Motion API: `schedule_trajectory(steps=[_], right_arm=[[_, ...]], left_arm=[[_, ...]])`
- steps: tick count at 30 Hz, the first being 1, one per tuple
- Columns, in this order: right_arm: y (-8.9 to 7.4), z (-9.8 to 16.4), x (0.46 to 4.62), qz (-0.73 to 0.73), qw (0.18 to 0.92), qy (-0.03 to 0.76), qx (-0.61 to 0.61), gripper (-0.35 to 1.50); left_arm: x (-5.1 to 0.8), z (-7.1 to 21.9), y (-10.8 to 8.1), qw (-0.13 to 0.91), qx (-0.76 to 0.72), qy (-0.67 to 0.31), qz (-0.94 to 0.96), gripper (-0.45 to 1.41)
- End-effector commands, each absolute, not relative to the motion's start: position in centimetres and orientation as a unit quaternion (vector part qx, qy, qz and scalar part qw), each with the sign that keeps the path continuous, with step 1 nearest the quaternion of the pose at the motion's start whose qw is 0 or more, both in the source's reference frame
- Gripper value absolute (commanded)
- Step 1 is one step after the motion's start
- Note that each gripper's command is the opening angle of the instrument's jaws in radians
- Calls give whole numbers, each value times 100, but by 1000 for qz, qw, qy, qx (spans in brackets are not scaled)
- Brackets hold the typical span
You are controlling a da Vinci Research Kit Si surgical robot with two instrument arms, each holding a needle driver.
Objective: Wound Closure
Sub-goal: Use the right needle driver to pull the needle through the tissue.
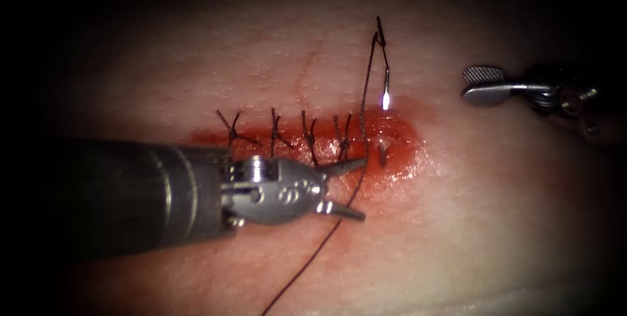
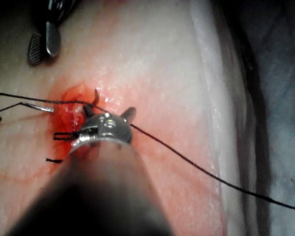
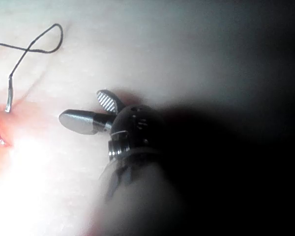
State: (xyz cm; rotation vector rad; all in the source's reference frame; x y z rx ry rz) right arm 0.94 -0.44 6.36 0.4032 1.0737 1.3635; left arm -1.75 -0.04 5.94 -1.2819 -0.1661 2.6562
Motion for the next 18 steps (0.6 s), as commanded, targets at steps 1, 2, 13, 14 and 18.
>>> schedule_trajectory(steps=[1, 2, 13, 14, 18], right_arm=[[-47, 640, 106, 593, 627, 471, 181, 123], [-48, 639, 108, 591, 627, 472, 185, 120], [-58, 640, 114, 579, 630, 481, 191, 89], [-58, 641, 114, 579, 630, 481, 191, 89], [-61, 643, 114, 578, 630, 483, 190, 89]], left_arm=[[-178, 597, -3, 95, -432, -55, 895, 54], [-175, 592, -3, 97, -431, -53, 896, 56], [-136, 556, 1, 133, -400, -12, 907, 76], [-142, 553, 0, 128, -414, -16, 901, 74], [-169, 560, -10, 99, -455, -28, 885, 71]])
